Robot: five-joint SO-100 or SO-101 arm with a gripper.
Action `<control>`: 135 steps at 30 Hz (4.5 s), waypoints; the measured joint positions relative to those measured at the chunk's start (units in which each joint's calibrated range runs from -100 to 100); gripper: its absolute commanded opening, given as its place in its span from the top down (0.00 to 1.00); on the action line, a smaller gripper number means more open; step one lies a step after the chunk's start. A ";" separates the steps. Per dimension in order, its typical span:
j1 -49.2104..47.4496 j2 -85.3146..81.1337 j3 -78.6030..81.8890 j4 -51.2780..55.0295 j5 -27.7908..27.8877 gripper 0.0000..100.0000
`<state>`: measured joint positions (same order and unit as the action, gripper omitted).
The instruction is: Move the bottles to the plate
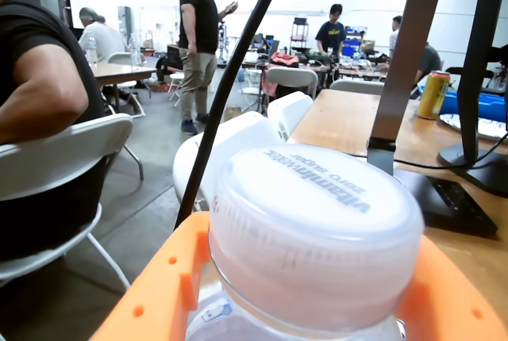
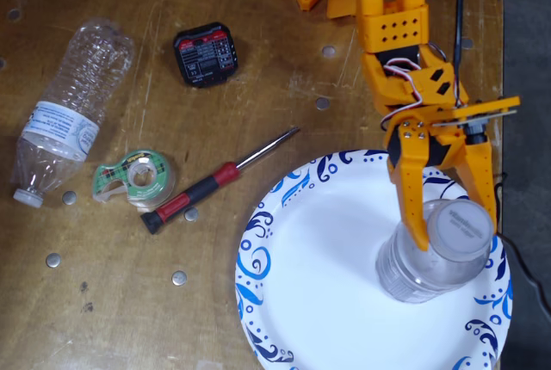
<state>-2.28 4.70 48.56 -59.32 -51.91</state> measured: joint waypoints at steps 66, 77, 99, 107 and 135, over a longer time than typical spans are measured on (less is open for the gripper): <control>46.31 -27.35 0.36 20.43 -0.31 0.54; 47.68 -35.82 -25.54 79.06 -0.16 0.54; 60.35 14.93 -82.46 97.28 8.02 0.73; 61.80 25.08 -97.93 105.02 8.60 0.70; 64.18 37.16 -118.97 128.51 8.60 0.69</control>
<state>61.90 41.86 -70.41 69.19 -43.32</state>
